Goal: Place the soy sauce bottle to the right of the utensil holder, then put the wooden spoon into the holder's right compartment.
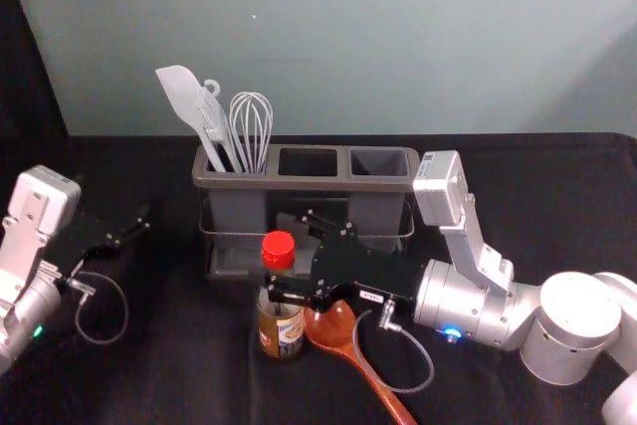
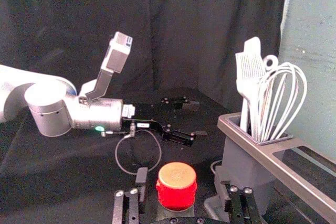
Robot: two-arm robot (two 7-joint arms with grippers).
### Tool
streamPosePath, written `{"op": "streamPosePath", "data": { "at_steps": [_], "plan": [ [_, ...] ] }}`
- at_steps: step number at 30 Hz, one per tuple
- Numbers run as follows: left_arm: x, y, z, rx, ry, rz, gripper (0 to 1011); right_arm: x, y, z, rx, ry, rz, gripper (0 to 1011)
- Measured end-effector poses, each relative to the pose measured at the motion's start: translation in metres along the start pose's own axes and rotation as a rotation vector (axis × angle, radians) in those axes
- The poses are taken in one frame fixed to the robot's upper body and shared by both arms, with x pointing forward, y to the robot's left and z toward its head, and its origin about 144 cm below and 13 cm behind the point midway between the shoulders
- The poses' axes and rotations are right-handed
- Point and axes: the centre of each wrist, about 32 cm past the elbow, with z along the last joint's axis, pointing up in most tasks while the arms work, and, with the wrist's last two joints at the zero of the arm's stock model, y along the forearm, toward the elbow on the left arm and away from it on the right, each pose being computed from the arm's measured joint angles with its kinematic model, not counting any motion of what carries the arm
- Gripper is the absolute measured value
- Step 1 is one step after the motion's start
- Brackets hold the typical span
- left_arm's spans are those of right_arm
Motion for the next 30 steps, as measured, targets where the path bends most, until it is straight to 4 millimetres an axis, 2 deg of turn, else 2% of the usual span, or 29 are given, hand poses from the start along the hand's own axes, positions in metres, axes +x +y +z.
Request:
{"op": "streamPosePath", "data": {
  "at_steps": [8,9,10,12,13,15,22,30],
  "plan": [
    [0.0,0.0,0.0,0.0,0.0,0.0,1011,0.0,0.0,0.0,-0.001,0.001,0.0,607],
    [0.0,0.0,0.0,0.0,0.0,0.0,1011,0.0,0.0,0.0,-0.001,0.001,0.0,547],
    [0.0,0.0,0.0,0.0,0.0,0.0,1011,0.0,0.0,0.0,-0.001,0.001,0.0,547],
    [0.0,0.0,0.0,0.0,0.0,0.0,1012,0.0,0.0,0.0,-0.001,0.001,0.0,486],
    [0.0,0.0,0.0,0.0,0.0,0.0,1011,0.0,0.0,0.0,-0.001,0.001,0.0,422],
    [0.0,0.0,0.0,0.0,0.0,0.0,1012,0.0,0.0,0.0,-0.002,0.001,0.001,386],
    [0.0,0.0,0.0,0.0,0.0,0.0,1011,0.0,0.0,0.0,-0.002,0.001,0.0,386],
    [0.0,0.0,0.0,0.0,0.0,0.0,1011,-0.005,-0.001,0.013,0.003,-0.026,-0.005,386]
  ]
}}
